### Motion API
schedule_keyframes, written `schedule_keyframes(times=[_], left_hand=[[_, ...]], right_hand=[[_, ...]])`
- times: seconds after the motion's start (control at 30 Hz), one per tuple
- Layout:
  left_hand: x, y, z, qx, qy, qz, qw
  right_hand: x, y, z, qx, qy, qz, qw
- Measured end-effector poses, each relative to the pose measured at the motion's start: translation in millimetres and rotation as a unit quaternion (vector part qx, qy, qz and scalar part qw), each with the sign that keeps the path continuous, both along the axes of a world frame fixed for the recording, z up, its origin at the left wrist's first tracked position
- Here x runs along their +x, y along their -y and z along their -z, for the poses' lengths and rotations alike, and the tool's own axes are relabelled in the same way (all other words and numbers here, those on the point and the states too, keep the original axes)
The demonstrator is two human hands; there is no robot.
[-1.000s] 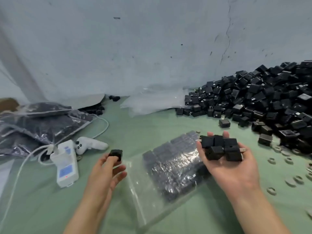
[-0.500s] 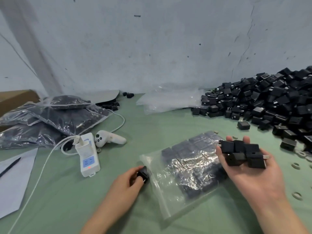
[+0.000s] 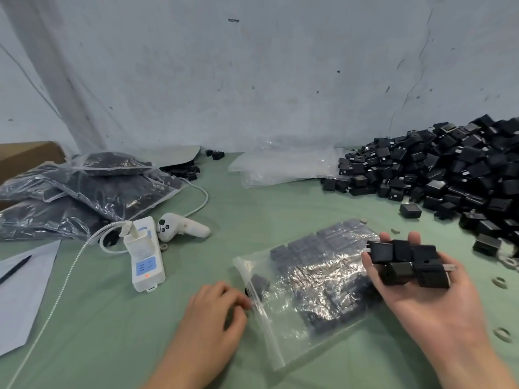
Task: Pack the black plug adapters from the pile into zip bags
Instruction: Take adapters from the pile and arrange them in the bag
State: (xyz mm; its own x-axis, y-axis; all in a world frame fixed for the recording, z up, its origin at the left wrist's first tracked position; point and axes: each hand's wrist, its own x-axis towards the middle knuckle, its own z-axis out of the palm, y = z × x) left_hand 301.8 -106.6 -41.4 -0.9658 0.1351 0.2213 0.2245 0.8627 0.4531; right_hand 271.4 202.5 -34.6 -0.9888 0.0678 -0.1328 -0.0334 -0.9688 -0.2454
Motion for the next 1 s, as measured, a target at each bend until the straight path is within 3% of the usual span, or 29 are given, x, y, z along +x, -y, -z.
schedule_keyframes(times=[0.17, 0.4, 0.73, 1.0], left_hand=[[3.9, -4.0, 2.7, -0.117, -0.016, 0.081, 0.99], [-10.1, -15.9, 8.6, -0.189, 0.017, 0.029, 0.981], [-18.1, -15.2, 15.1, -0.144, 0.016, -0.007, 0.989], [-32.6, -19.1, 20.0, -0.196, 0.01, -0.012, 0.98]], right_hand=[[-8.2, -2.0, -3.6, 0.01, 0.0, 0.0, 1.0], [-18.5, -0.9, -10.5, 0.016, -0.01, -0.01, 1.0], [-34.6, 18.6, -21.0, 0.035, -0.013, -0.034, 0.999], [-34.3, 36.3, -18.0, 0.037, -0.016, -0.068, 0.997]])
